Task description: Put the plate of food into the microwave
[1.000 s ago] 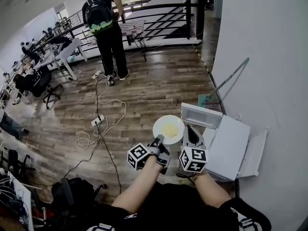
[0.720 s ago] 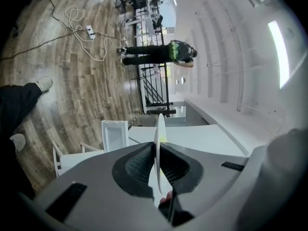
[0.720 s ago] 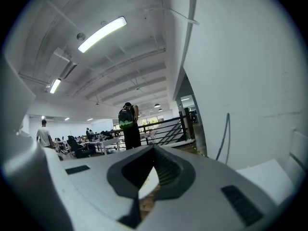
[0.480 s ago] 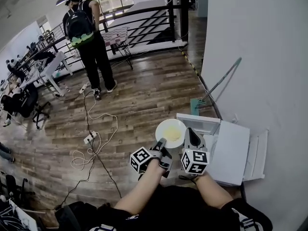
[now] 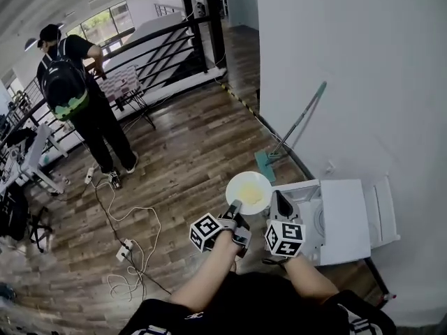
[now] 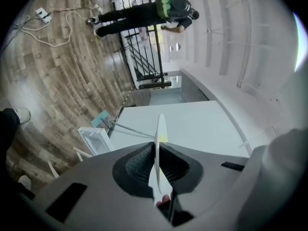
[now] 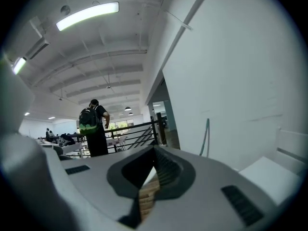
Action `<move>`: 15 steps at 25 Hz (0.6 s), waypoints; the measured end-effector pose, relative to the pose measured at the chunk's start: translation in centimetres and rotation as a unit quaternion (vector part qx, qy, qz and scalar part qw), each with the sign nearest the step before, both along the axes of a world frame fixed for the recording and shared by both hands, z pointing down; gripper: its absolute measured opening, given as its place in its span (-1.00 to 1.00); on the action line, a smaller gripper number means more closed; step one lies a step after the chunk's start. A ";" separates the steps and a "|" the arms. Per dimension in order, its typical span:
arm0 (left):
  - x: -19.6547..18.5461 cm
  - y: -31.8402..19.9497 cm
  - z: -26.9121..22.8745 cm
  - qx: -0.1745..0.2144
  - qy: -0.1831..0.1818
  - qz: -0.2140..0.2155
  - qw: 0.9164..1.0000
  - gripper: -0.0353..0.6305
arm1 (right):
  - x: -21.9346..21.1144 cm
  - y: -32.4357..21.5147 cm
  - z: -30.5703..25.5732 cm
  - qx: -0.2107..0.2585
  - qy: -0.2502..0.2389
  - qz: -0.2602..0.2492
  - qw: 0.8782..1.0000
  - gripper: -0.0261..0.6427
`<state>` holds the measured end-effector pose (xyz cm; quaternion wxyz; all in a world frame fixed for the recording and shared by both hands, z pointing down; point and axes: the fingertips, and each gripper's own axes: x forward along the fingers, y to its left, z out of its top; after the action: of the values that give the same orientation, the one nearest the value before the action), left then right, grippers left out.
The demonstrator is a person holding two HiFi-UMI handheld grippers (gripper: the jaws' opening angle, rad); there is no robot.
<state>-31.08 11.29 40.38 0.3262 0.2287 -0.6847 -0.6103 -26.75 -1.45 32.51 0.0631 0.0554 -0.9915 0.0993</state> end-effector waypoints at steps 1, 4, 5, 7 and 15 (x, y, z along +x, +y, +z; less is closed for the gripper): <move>-1.1 -0.1 0.2 0.002 0.001 0.015 1.000 -0.84 | -0.9 0.0 0.3 0.001 0.002 0.013 1.000 -0.89; -3.5 -1.6 1.8 0.002 0.009 0.074 0.997 -0.84 | -2.5 -0.6 1.7 0.003 0.013 0.063 0.998 -0.89; -4.0 -2.3 2.3 0.003 0.014 0.096 0.995 -0.84 | -2.6 -0.8 2.0 0.006 0.015 0.080 0.997 -0.89; -4.7 -3.5 3.0 0.006 0.026 0.136 0.990 -0.84 | -2.3 -1.5 2.3 0.011 0.019 0.117 0.993 -0.89; -3.9 -11.1 5.2 -0.001 0.043 0.283 0.958 -0.84 | 2.5 -6.7 4.6 0.007 0.057 0.279 0.959 -0.89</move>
<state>-34.97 0.23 45.56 0.5151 0.3864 -0.5780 -0.5012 -24.22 -8.15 37.10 0.0886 0.3360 -0.9321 0.1023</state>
